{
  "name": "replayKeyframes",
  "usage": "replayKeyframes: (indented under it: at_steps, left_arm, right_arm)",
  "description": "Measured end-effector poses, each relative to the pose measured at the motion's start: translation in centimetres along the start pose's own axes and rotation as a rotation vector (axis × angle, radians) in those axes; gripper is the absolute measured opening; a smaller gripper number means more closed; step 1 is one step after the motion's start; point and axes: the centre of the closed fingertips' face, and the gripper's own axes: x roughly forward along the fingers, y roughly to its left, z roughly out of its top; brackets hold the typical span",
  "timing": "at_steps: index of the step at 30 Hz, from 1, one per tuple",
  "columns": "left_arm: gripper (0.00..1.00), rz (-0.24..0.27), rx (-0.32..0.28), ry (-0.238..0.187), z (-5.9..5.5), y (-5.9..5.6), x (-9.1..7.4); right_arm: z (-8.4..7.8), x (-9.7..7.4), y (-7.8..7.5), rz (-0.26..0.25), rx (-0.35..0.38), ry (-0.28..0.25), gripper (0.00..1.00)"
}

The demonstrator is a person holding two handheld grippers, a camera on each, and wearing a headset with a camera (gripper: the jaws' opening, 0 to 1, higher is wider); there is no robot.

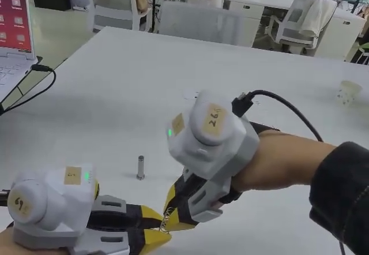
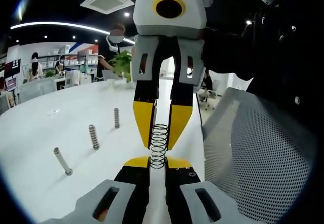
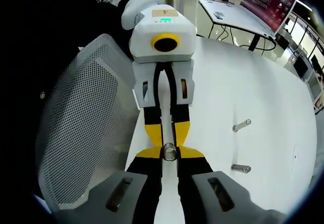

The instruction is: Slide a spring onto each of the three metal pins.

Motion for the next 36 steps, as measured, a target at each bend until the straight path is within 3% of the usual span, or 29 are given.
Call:
replayKeyframes:
  at_steps: [11, 26, 36]
  left_arm:
    - [0.09, 0.017, -0.008, -0.007, -0.1, 0.3, -0.3]
    - [0.44, 0.114, -0.024, -0.022, -0.7, 1.8, -1.0]
    - [0.61, 0.176, -0.038, -0.021, -1.6, 2.9, -2.3]
  right_arm:
    - [-0.3, 0.0, -0.5, -0.01, -0.003, 0.019, 0.08]
    - [-1.2, -0.3, -1.1, -0.033, 0.002, 0.041, 0.08]
    - [-1.6, -0.4, -1.7, -0.042, 0.009, 0.045, 0.08]
